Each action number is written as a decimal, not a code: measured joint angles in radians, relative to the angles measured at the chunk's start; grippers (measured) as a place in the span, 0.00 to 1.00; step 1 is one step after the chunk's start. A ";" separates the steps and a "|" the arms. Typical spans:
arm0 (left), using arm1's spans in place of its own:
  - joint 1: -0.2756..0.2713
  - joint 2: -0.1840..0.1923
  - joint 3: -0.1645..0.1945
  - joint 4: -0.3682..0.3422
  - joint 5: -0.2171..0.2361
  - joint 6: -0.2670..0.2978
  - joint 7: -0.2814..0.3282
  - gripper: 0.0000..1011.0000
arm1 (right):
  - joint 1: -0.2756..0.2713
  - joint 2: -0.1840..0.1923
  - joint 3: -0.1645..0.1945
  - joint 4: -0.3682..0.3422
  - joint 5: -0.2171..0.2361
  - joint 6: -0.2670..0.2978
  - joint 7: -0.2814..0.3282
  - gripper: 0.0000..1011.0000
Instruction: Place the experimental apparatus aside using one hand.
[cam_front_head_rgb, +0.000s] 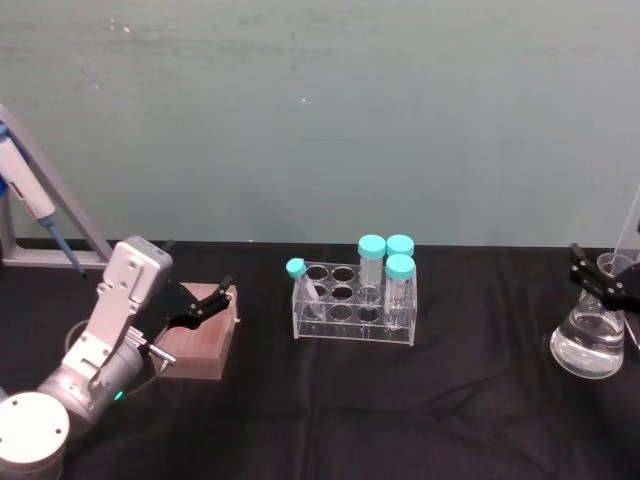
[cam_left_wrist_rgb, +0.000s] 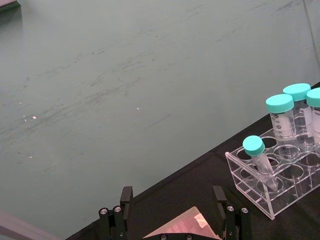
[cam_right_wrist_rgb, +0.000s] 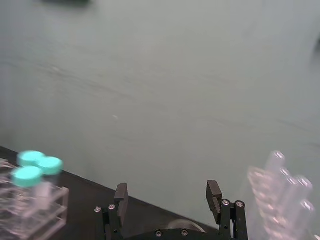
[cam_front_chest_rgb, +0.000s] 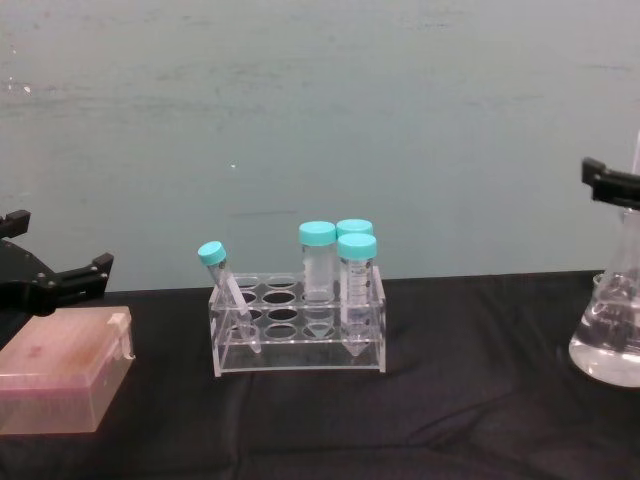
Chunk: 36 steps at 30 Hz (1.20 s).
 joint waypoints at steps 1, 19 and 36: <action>0.000 0.000 0.000 0.000 0.000 0.000 0.000 0.99 | -0.003 0.003 -0.002 -0.008 0.006 -0.004 0.012 0.99; 0.000 0.000 0.000 0.000 0.000 0.000 0.000 0.99 | -0.109 0.122 -0.044 -0.161 0.170 0.049 0.196 0.99; 0.000 0.000 0.000 0.000 0.000 0.000 0.000 0.99 | -0.273 0.217 -0.009 -0.252 0.243 0.151 0.146 0.99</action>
